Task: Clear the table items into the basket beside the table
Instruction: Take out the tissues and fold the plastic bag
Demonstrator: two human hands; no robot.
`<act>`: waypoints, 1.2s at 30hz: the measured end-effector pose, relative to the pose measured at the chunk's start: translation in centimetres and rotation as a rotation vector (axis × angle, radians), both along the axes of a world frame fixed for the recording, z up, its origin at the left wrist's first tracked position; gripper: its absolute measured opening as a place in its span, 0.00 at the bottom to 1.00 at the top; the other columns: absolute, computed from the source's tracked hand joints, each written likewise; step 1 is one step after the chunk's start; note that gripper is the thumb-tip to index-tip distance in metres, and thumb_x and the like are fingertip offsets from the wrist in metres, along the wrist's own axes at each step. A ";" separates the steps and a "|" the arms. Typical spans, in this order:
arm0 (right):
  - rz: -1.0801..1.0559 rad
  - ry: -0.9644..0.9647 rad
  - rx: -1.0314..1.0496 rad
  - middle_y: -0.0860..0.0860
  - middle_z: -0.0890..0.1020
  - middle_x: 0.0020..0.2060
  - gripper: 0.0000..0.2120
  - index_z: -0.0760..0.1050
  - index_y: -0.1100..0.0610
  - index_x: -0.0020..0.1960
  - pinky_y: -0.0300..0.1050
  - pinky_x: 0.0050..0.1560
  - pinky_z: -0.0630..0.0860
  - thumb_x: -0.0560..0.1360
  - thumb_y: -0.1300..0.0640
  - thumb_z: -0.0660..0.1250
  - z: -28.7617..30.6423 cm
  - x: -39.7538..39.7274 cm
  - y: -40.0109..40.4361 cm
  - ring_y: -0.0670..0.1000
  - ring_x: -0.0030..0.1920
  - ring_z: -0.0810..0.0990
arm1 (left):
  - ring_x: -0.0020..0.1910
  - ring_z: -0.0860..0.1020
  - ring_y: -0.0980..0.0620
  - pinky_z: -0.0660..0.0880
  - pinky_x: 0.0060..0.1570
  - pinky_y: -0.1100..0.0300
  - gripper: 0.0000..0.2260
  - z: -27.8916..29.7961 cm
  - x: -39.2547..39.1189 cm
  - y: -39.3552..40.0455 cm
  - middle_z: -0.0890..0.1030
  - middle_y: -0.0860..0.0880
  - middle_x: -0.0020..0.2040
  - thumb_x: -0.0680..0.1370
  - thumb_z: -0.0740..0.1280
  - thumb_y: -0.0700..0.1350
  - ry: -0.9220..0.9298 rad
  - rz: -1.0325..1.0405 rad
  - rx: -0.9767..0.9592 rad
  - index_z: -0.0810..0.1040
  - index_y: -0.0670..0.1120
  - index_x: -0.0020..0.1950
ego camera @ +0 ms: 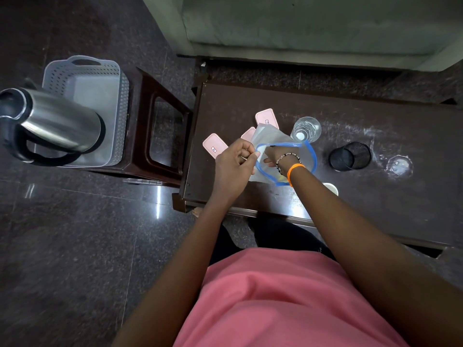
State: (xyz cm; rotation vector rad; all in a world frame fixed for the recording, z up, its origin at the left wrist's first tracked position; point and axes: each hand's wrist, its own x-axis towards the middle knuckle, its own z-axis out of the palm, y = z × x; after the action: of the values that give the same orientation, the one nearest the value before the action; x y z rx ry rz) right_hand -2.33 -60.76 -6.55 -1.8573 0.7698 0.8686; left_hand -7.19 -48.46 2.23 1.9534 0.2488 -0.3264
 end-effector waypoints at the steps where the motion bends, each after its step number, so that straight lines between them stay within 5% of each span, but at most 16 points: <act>1: -0.038 0.000 -0.010 0.62 0.77 0.61 0.16 0.72 0.66 0.62 0.54 0.67 0.72 0.77 0.62 0.56 0.1 0.1 0.2 0.60 0.62 0.76 | 0.25 0.75 0.62 0.72 0.31 0.72 0.05 -0.1 -0.1 0.0 0.76 0.55 0.30 0.74 0.68 0.39 0.007 -0.012 -0.002 0.75 0.47 0.40; 15: 0.039 0.049 -0.026 0.58 0.76 0.63 0.17 0.70 0.62 0.64 0.53 0.69 0.68 0.78 0.56 0.58 -1.3 -0.1 0.5 0.58 0.64 0.73 | 0.28 0.76 0.57 0.73 0.32 0.70 0.05 -0.8 -0.5 -0.1 0.76 0.53 0.30 0.74 0.68 0.40 0.011 -0.032 0.009 0.74 0.48 0.40; 17: 0.062 0.048 -0.033 0.55 0.76 0.58 0.18 0.70 0.60 0.65 0.45 0.63 0.69 0.78 0.54 0.59 -0.8 -0.3 0.4 0.55 0.59 0.73 | 0.28 0.74 0.56 0.73 0.33 0.64 0.04 -1.2 -0.7 -0.2 0.75 0.52 0.30 0.73 0.68 0.41 -0.001 -0.039 0.034 0.74 0.47 0.41; 20: 0.160 -0.106 -0.159 0.53 0.74 0.44 0.07 0.75 0.57 0.51 0.39 0.42 0.66 0.75 0.57 0.63 0.3 -0.1 0.5 0.52 0.47 0.74 | 0.27 0.68 0.57 0.69 0.34 0.59 0.05 -1.7 -1.1 -0.3 0.71 0.54 0.29 0.73 0.65 0.41 -0.037 -0.074 0.148 0.71 0.49 0.44; 23: 0.206 -0.281 -0.289 0.57 0.81 0.43 0.05 0.76 0.62 0.46 0.40 0.41 0.62 0.72 0.60 0.65 2.7 -0.8 0.8 0.57 0.50 0.79 | 0.32 0.72 0.48 0.69 0.36 0.55 0.08 -1.8 -1.3 -0.3 0.68 0.53 0.29 0.71 0.61 0.39 -0.055 -0.152 0.308 0.67 0.49 0.46; 24: 0.214 -0.322 -0.279 0.57 0.80 0.38 0.03 0.73 0.60 0.39 0.39 0.40 0.62 0.71 0.62 0.66 3.4 -1.2 0.8 0.58 0.49 0.79 | 0.34 0.73 0.44 0.70 0.37 0.53 0.08 -1.7 -1.3 -0.3 0.68 0.52 0.30 0.71 0.59 0.39 -0.051 -0.167 0.360 0.66 0.49 0.47; 26: 0.208 -0.388 -0.252 0.53 0.73 0.30 0.15 0.62 0.53 0.30 0.40 0.38 0.61 0.69 0.64 0.65 5.2 -2.2 0.6 0.58 0.43 0.76 | 0.36 0.74 0.40 0.69 0.36 0.51 0.09 -1.6 -1.1 -0.5 0.71 0.51 0.34 0.72 0.57 0.38 -0.037 -0.168 0.465 0.64 0.49 0.49; 32: -0.054 -0.582 0.080 0.66 0.81 0.41 0.12 0.65 0.60 0.52 0.52 0.45 0.75 0.72 0.70 0.62 8.7 -4.3 -1.1 0.61 0.42 0.78 | 0.41 0.74 0.39 0.70 0.36 0.50 0.09 -0.6 0.2 -0.4 0.76 0.43 0.45 0.73 0.55 0.35 -0.114 -0.160 0.531 0.64 0.45 0.51; 36: -0.281 -0.689 0.305 0.56 0.66 0.29 0.16 0.65 0.51 0.44 0.43 0.33 0.62 0.74 0.73 0.60 10.0 -4.5 -2.9 0.53 0.32 0.63 | 0.42 0.73 0.38 0.70 0.38 0.51 0.11 -0.7 0.7 -0.2 0.70 0.45 0.53 0.73 0.54 0.33 -0.087 -0.181 0.497 0.67 0.45 0.51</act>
State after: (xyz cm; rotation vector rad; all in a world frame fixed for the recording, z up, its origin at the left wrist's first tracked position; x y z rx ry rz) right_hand -6.85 -63.68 3.46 -1.5702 0.4138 0.1240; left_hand -6.53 -48.62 1.58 2.4826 0.0997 -0.3163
